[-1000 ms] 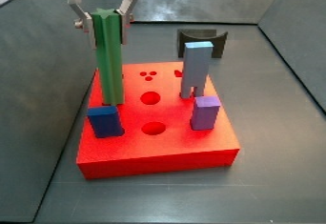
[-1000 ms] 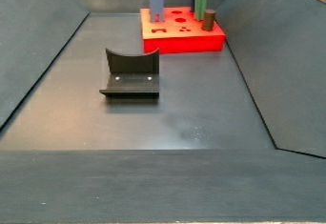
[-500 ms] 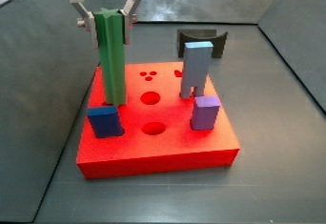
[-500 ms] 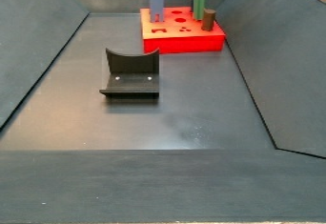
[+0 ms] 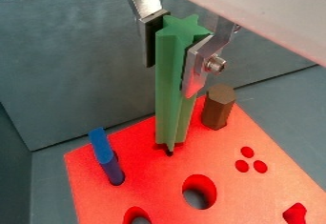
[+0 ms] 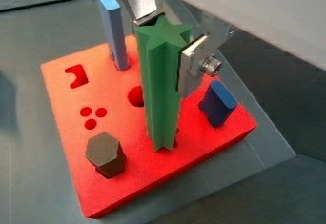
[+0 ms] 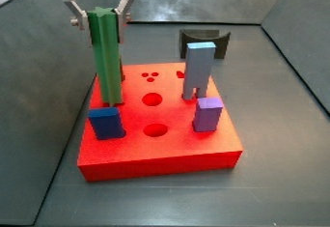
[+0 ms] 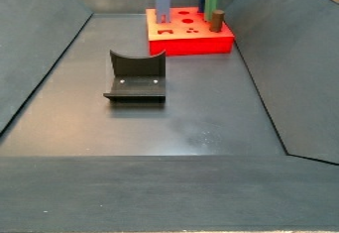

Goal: Pick up the star object. Move up. Move to above the board. Insert the star object.
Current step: Insert the star object.

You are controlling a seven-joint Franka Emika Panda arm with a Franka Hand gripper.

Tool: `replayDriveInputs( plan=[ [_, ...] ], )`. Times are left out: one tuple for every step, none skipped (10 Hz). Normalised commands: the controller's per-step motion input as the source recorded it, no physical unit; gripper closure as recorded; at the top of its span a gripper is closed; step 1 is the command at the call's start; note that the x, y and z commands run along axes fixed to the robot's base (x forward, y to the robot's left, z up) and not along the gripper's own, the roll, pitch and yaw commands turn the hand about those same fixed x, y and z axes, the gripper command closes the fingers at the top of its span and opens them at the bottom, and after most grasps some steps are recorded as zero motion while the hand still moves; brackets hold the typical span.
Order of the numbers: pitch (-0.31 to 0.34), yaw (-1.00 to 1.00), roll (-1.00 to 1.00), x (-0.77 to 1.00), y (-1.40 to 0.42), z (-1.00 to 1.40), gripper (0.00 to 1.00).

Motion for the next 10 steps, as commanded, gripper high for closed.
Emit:
replayDriveInputs(
  plan=[
    [-0.020,-0.09,-0.05,0.01,-0.07,-0.16,1.00],
    [-0.011,-0.16,-0.04,0.12,-0.08,-0.11,1.00],
    [0.000,-0.08,0.00,0.01,0.00,-0.03,1.00],
    [0.000,-0.07,0.00,0.00,0.00,0.00,1.00],
    [0.000,-0.07,0.00,0.01,-0.01,0.00,1.00],
    [0.000,-0.09,0.00,0.04,-0.04,0.00,1.00],
    [0.000,-0.10,-0.03,0.07,-0.11,-0.04,1.00],
    [-0.009,-0.12,-0.06,0.07,-0.10,-0.07,1.00],
    [0.000,-0.10,-0.01,0.02,-0.05,-0.07,1.00],
    [0.000,-0.09,0.00,0.04,-0.03,-0.07,1.00]
  ],
)
